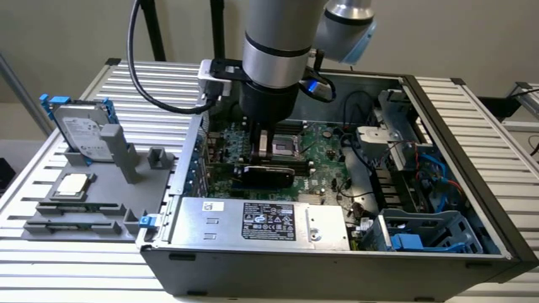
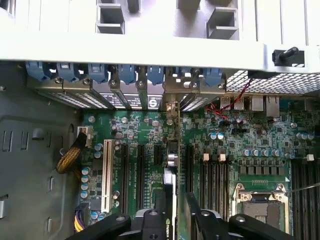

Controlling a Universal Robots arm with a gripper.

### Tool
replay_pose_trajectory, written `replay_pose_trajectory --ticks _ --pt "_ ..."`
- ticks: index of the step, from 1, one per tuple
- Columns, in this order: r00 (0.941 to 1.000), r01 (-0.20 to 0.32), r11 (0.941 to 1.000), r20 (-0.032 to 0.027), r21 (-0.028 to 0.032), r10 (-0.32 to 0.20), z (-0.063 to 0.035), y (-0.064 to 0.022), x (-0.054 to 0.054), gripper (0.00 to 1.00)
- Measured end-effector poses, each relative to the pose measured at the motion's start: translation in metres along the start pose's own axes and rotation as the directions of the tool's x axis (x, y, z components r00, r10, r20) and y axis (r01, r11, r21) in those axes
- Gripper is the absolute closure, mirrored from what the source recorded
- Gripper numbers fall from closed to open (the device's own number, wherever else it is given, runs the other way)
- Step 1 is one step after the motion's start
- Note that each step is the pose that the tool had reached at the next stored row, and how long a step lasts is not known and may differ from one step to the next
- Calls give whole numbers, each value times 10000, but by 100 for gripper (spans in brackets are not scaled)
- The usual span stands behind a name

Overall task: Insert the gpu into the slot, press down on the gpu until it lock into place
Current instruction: 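Insert the gpu into the slot, then press down on the gpu until it lock into place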

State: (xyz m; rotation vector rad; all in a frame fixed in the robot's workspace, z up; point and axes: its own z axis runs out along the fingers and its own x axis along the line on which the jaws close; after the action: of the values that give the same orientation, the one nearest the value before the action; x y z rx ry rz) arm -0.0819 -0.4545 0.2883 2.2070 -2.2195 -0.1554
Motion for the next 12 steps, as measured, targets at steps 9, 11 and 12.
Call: replay_pose_trajectory --ticks 9,11,12 --pt "10000 0 10000 -2 -1 0 -1 0 0 89" --pt "10000 0 10000 -2 -1 0 -1 0 0 89" --pt "10000 0 10000 -2 -1 0 -1 0 0 89"
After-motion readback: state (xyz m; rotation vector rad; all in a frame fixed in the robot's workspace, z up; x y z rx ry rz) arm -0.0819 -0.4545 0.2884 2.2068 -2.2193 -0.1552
